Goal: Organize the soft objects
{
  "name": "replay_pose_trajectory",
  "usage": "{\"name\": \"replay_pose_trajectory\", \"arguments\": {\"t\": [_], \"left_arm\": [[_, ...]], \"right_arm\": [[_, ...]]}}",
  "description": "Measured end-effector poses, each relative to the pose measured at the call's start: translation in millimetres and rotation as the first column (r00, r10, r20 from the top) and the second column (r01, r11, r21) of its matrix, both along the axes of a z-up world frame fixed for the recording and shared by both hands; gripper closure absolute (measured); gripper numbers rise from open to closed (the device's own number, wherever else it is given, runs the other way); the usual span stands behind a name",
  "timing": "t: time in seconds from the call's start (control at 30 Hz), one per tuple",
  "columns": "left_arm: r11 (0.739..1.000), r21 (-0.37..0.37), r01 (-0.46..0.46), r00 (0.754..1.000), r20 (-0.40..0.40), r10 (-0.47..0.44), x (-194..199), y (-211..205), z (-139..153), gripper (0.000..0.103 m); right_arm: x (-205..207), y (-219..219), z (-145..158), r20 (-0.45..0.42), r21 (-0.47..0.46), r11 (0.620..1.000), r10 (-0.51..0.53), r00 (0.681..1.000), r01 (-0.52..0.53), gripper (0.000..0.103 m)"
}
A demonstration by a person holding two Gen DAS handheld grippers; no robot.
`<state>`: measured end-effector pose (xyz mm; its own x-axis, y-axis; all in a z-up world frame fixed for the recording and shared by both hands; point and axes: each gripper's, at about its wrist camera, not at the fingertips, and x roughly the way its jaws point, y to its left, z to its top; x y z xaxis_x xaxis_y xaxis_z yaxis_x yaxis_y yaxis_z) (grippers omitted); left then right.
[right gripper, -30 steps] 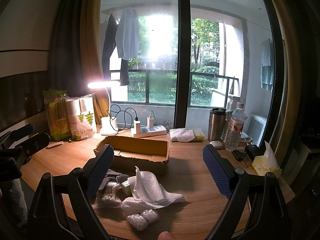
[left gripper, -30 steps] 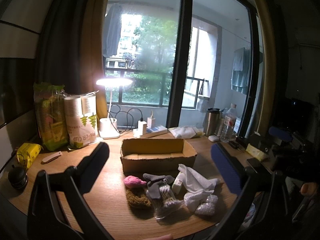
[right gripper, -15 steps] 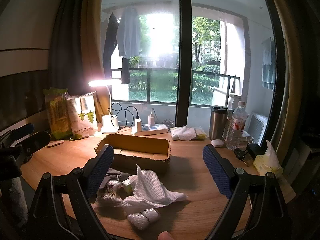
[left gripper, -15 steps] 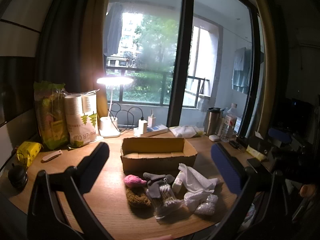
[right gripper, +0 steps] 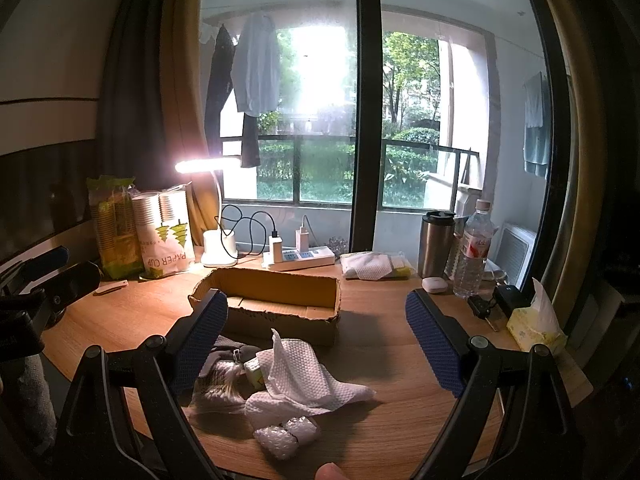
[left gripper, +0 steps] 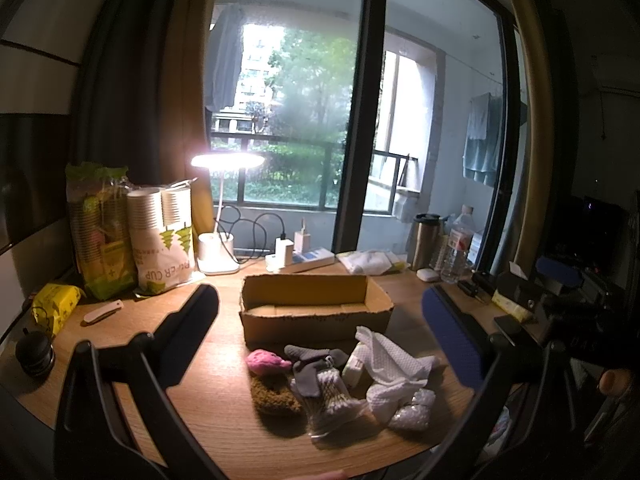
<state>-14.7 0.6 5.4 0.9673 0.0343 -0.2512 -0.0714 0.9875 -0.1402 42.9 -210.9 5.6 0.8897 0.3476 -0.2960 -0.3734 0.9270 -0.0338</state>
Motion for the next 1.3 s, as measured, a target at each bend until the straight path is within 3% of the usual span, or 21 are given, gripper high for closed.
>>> {"name": "replay_pose_trajectory", "arguments": {"t": [0.77, 1.3], "left_arm": [[1.000, -0.004, 0.001, 1.000, -0.015, -0.001, 3.8, -2.9, -1.5, 0.001], [1.000, -0.020, -0.004, 0.985, -0.172, 0.001, 41.9, 7.4, -46.0, 0.001]], "right_arm": [[4.6, -2.5, -1.7, -0.016, 0.002, 1.000, 0.002, 1.000, -0.002, 0.010], [38.7, 4.3, -43.2, -0.146, -0.013, 1.000, -0.001, 0.989, -0.001, 0.010]]}}
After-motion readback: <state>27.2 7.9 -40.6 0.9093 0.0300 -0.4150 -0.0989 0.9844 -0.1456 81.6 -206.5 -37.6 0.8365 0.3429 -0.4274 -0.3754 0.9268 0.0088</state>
